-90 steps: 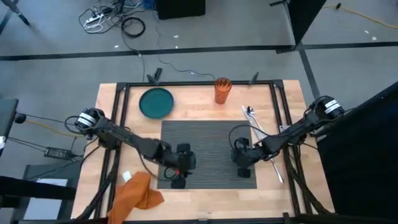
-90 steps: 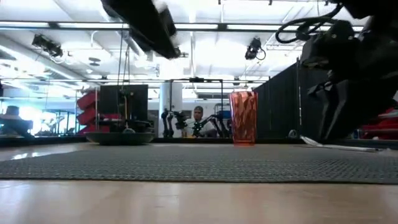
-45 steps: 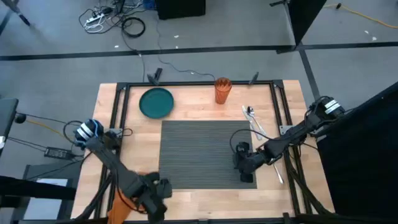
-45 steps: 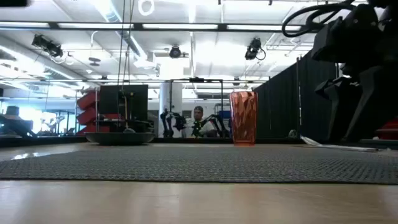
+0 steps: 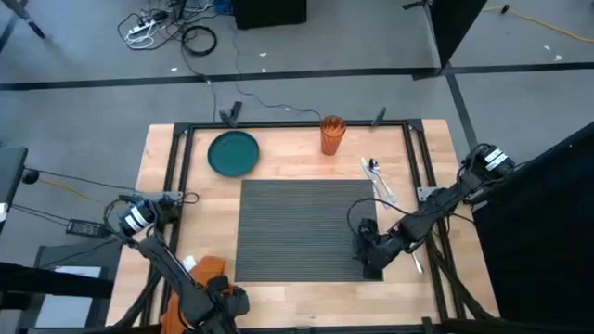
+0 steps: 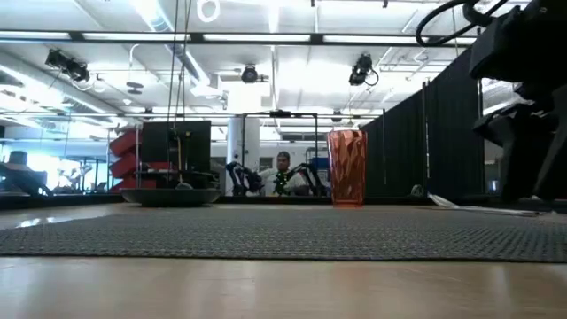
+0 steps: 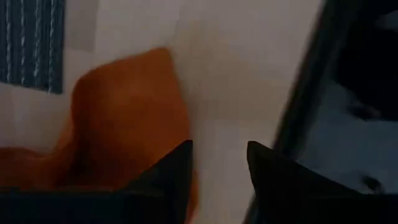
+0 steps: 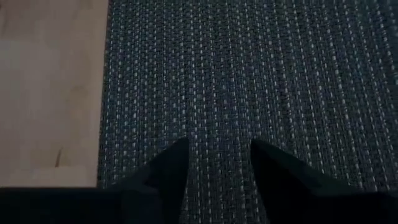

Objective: Set table place
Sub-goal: Fold the orange table napkin

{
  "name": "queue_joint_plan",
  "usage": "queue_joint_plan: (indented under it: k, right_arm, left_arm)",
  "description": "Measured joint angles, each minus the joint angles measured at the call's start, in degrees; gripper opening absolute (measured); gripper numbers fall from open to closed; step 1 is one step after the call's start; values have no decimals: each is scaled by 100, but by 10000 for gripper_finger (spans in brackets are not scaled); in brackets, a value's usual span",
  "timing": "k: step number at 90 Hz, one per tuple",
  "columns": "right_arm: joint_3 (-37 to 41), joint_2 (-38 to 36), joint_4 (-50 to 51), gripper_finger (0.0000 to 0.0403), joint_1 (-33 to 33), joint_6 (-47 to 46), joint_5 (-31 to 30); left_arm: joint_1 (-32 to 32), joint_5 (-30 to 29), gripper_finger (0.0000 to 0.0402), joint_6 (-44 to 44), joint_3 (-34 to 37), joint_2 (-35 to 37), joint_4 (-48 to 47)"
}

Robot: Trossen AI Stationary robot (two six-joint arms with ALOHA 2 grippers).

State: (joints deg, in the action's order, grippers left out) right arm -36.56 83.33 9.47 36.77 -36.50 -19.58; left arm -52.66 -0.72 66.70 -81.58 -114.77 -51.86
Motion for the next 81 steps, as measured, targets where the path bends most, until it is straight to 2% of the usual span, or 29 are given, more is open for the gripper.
queue_joint_plan:
  k: [30,36,47,56,65,71,81]
  right_arm:
    - [0,0,2,154,9,-99,-88]
    - [0,0,3,153,9,-92,-128]
    - [0,0,9,149,8,58,-321]
    - [0,0,4,143,-13,250,-351]
    - [0,-12,-48,137,-87,425,-357]
    - [0,-73,-183,135,-177,582,-359]
    - [0,-230,-656,135,-354,836,-314]
  left_arm:
    - [4,-86,128,-31,-17,-325,-189]
    - [2,-101,102,-159,-15,-331,-168]
    - [58,-107,19,-322,-121,-355,-359]
    - [143,-318,6,-418,-459,-414,-1082]
    - [294,-683,1,-508,-1120,-320,-1913]
    - [423,-1029,1,-588,-1597,-161,-2783]
    - [710,-1708,0,-653,-2384,135,-3671]
